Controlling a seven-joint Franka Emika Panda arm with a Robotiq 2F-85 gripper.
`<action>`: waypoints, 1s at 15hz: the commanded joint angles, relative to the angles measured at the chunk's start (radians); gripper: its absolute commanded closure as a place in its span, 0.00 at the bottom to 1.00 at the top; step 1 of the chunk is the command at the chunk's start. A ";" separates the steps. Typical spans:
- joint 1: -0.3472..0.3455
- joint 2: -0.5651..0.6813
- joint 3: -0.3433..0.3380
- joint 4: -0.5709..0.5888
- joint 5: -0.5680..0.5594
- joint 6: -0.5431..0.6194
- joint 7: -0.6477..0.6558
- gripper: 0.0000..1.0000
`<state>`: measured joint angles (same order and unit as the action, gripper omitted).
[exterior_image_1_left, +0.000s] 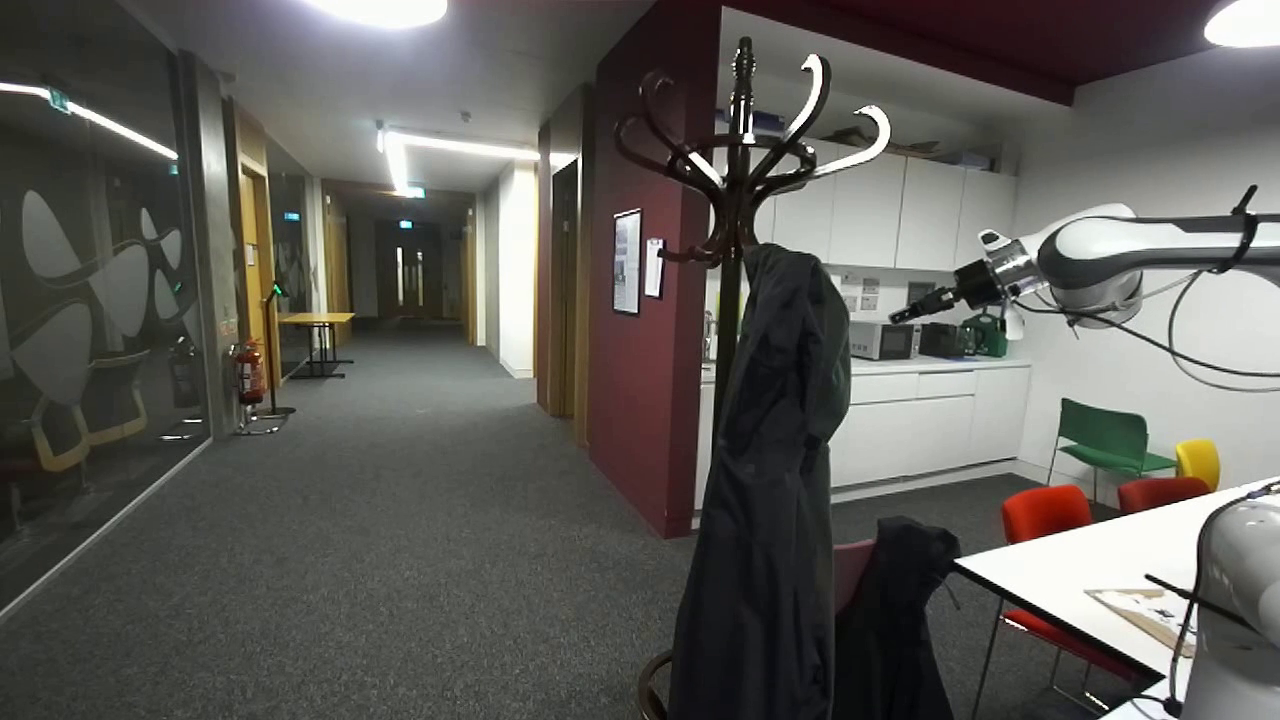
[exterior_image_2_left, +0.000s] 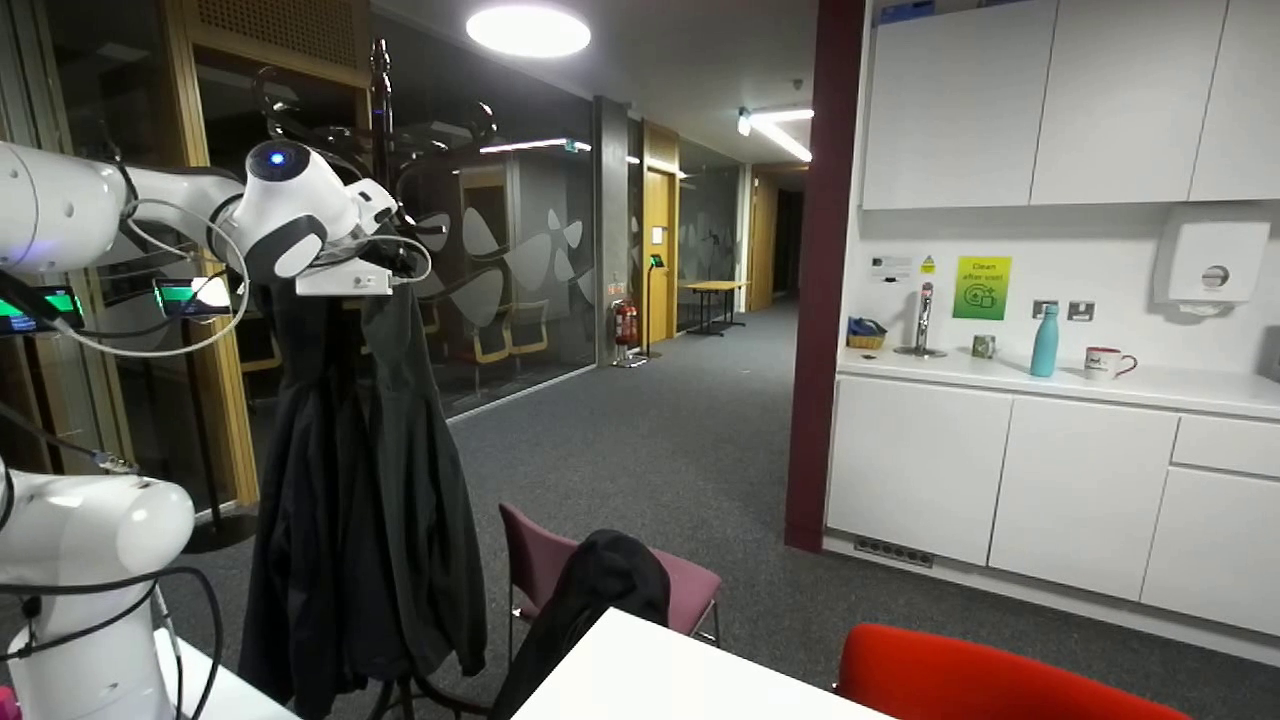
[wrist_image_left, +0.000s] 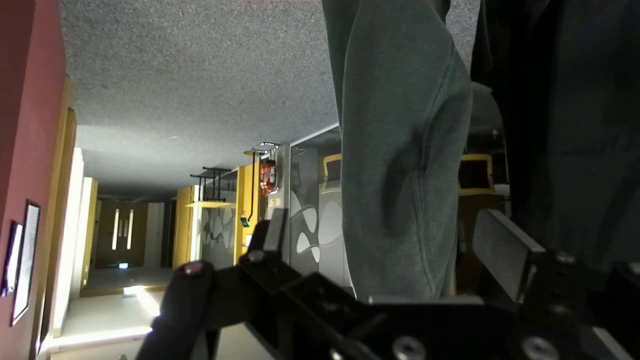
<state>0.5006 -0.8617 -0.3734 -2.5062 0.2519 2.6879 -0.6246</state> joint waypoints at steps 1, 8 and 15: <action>0.068 0.011 -0.026 0.033 0.036 0.046 -0.025 0.00; 0.058 0.002 -0.019 0.015 0.011 0.014 -0.002 0.00; 0.057 0.003 -0.019 0.015 0.011 0.014 -0.002 0.00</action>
<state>0.5629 -0.8606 -0.3970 -2.4937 0.2574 2.7059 -0.6249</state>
